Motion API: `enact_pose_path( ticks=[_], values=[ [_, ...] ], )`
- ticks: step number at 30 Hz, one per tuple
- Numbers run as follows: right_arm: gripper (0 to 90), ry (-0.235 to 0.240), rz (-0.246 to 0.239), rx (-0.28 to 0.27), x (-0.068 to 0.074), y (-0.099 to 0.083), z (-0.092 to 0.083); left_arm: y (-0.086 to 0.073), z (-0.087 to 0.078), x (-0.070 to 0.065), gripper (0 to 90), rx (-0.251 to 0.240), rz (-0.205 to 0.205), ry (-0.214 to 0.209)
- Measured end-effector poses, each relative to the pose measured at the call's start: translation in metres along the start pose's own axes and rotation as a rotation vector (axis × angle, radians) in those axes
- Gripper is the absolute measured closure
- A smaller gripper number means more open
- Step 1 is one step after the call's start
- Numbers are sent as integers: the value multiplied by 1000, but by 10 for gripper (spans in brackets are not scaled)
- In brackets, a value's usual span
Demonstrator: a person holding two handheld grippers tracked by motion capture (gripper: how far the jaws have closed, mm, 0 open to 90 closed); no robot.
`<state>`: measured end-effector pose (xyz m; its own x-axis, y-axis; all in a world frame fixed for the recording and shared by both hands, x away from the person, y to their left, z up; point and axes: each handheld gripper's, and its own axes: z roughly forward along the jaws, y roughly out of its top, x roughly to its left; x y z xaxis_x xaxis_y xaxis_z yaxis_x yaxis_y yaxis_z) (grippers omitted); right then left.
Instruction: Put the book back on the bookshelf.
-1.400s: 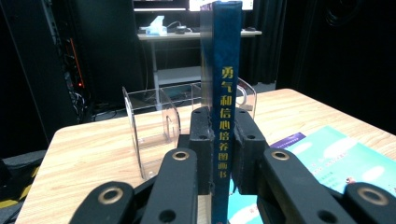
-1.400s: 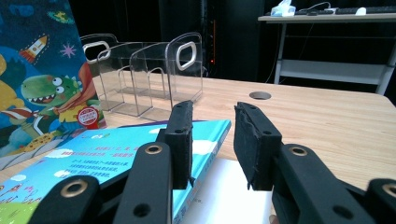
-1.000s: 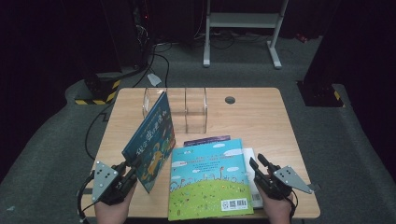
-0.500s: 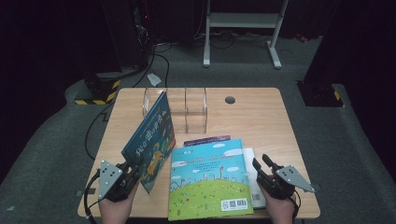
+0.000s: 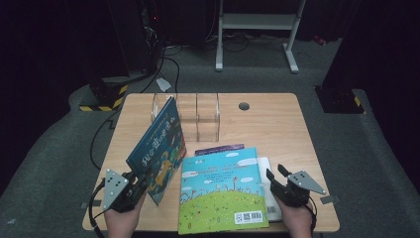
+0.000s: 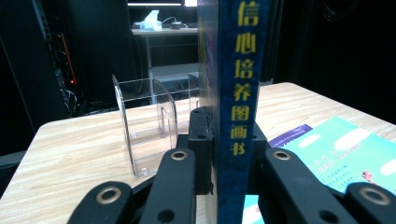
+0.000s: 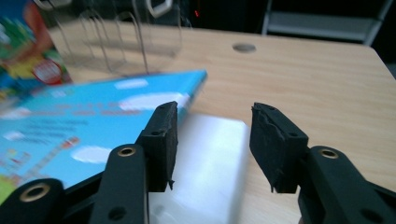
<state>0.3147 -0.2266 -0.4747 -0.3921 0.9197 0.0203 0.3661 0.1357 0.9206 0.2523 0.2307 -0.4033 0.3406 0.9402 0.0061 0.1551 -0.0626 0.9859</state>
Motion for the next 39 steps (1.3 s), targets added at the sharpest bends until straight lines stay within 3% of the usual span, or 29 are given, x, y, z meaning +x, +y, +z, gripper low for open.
enact_pose_path(
  ticks=[3,5,8,13,19,22,31,36,39],
  values=[
    [502,-59,23,43,-7,-3,0,0,3,2,799,10,-10,11],
    [499,-72,52,39,-11,-7,-2,0,4,3,796,20,0,11],
    [484,-61,62,48,-13,-12,-1,0,9,1,787,44,18,-2],
    [488,-60,52,47,-12,-13,-2,-2,15,-2,780,68,12,-41],
    [495,-37,28,55,-8,-12,-2,-2,18,4,778,83,-23,-54],
    [521,-20,26,59,-9,-11,-3,-3,19,10,769,82,-61,-79],
    [555,19,34,80,-12,-15,-1,-7,21,2,760,51,-32,-50],
    [553,35,23,83,-10,-14,2,-6,24,-2,785,62,-27,-38],
    [554,40,18,77,-10,-14,1,-5,23,-1,809,74,-39,-11]
  ],
)
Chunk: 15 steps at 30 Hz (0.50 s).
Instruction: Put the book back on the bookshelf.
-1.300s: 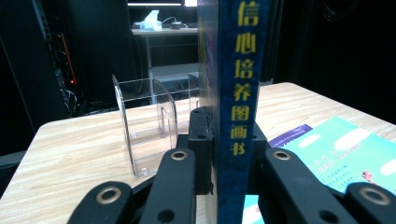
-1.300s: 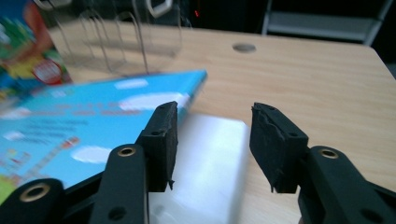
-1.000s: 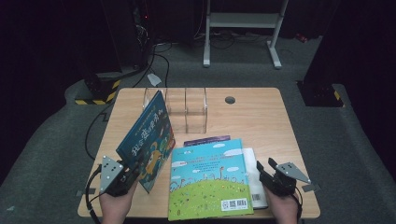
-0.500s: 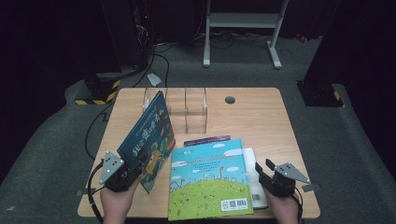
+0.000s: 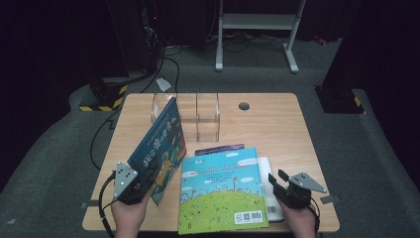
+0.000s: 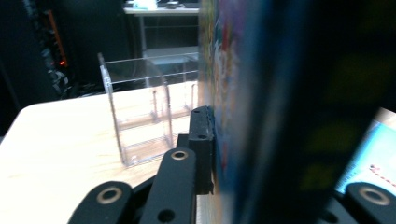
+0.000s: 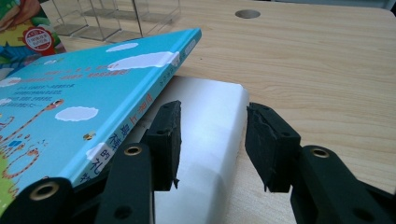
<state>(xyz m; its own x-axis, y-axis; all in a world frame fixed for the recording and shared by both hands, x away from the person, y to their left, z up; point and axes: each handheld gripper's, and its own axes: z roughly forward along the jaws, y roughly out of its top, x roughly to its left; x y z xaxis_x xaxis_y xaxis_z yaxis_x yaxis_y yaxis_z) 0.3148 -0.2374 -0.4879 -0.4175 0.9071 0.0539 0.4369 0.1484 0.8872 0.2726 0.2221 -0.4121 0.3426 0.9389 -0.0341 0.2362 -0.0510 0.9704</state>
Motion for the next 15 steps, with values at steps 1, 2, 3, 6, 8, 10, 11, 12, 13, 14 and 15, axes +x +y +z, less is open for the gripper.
enact_pose_path(
  ticks=[1,2,3,6,8,10,11,12,13,14,15],
  values=[
    [554,1,5,0,0,0,0,0,0,1,813,-2,-13,1],
    [554,1,12,-4,-1,0,-1,0,-1,2,817,-3,-16,3],
    [554,2,12,-7,-1,0,-1,0,-1,2,820,0,-16,8],
    [553,1,19,-14,-1,1,-2,0,-2,3,828,0,-28,18],
    [555,5,32,-18,-2,1,-2,0,-1,3,831,4,-42,24],
    [555,5,28,-23,-2,1,-2,2,0,4,832,5,-55,26],
    [556,7,26,-24,-3,1,-2,3,0,5,832,7,-61,30],
    [556,10,26,-28,-4,1,-2,4,0,5,832,6,-68,34],
    [555,11,32,-30,-4,2,-2,5,1,6,833,5,-84,40],
    [555,20,43,-35,-5,2,-2,6,1,7,833,4,-102,42],
    [555,22,46,-37,-5,2,-2,7,1,8,833,4,-108,43]
  ],
)
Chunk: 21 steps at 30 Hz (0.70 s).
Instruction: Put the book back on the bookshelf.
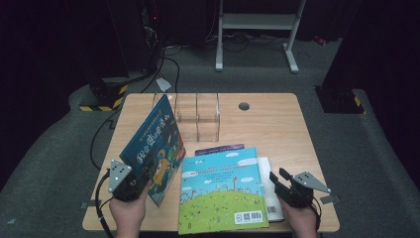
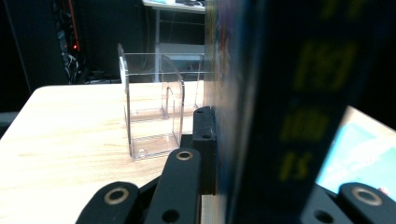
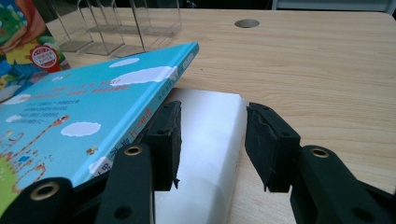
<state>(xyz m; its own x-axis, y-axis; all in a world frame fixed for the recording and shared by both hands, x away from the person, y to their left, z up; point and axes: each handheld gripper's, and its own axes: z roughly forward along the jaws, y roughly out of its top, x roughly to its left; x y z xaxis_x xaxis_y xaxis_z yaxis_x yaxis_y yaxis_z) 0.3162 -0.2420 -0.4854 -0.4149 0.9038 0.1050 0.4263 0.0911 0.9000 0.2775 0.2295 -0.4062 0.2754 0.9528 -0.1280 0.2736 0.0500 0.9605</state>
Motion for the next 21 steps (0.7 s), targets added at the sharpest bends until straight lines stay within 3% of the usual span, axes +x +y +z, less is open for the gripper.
enact_pose_path(
  ticks=[4,8,14,21],
  values=[
    [554,6,-10,-5,2,1,-1,5,-6,1,834,5,17,9],
    [553,2,-10,-14,3,2,-1,13,-12,5,834,10,49,50],
    [554,-5,2,-19,1,2,-2,19,-16,23,834,-12,15,78],
    [557,-10,2,-23,2,2,-4,31,-9,31,834,-32,10,88]
  ],
)
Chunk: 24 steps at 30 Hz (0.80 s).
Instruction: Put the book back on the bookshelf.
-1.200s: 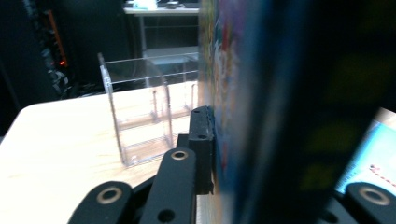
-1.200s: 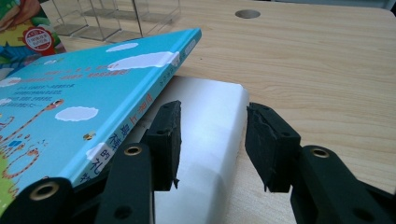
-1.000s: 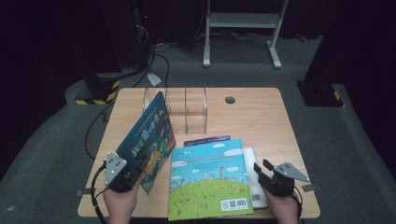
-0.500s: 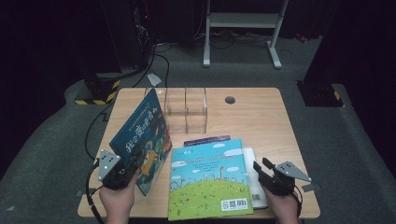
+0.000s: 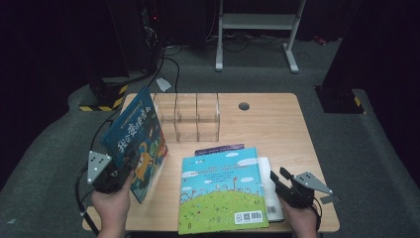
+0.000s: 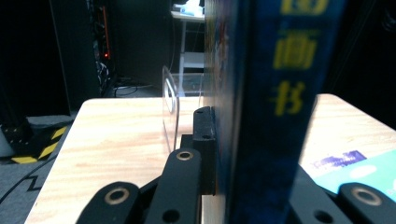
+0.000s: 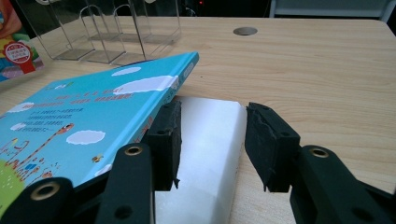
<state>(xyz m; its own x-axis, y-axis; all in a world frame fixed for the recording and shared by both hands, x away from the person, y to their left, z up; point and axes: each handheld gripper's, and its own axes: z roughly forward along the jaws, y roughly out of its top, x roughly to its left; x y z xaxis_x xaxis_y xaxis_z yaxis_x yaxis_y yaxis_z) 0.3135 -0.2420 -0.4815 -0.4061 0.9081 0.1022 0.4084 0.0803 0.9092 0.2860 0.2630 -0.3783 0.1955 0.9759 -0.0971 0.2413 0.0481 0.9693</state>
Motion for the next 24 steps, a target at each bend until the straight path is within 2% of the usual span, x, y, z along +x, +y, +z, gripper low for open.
enact_pose_path(
  ticks=[6,12,17,24],
  values=[
    [561,1,-2,0,0,0,0,15,12,-4,834,-13,24,10],
    [561,-2,0,-3,-1,-1,-1,28,32,-11,834,-26,35,20],
    [562,-1,-2,-2,-1,-1,0,32,51,-15,834,-23,40,31],
    [567,5,4,3,-2,-3,0,26,69,-13,834,-7,20,49]
  ],
)
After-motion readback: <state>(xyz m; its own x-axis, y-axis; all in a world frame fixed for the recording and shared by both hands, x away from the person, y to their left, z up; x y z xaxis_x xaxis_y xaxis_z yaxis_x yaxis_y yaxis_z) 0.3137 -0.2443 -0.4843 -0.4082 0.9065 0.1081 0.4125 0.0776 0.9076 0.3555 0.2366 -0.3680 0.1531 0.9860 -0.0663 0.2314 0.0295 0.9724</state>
